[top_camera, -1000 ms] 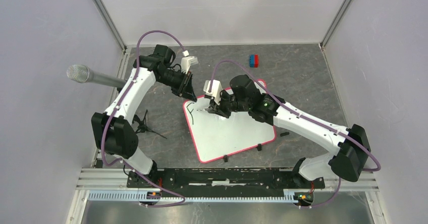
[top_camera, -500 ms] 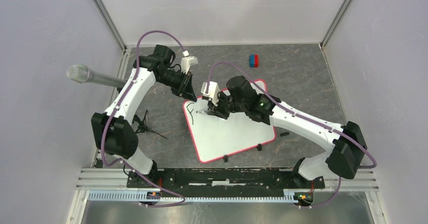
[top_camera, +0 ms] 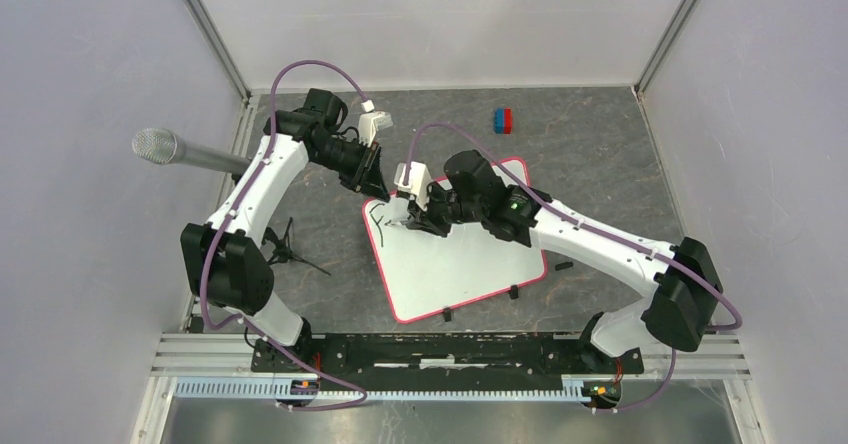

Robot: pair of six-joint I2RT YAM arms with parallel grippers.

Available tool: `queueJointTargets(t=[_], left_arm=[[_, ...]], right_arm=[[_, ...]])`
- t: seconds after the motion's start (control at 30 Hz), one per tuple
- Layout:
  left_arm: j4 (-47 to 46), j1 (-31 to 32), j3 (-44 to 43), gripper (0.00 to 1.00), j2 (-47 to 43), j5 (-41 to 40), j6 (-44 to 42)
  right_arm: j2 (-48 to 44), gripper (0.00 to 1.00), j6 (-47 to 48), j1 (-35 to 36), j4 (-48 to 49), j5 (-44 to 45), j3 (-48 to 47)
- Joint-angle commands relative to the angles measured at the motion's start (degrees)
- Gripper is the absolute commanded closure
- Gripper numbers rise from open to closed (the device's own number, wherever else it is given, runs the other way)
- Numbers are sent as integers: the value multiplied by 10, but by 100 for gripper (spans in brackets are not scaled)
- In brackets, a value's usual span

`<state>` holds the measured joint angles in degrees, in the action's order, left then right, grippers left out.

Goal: Write a sentence on the whiteboard

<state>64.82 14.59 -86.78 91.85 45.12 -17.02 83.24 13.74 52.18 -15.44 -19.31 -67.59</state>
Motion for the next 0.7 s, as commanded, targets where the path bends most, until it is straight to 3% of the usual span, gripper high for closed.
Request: queueJointTargets(t=[0.0,0.67], left_arm=[[1,1,1,98,-19,12,-10],[1,1,1,98,-18,13,-9]], right_arm=[[-9,100,5,1,-1,12,18],[-14,100,-2,-16,4,45,-9]])
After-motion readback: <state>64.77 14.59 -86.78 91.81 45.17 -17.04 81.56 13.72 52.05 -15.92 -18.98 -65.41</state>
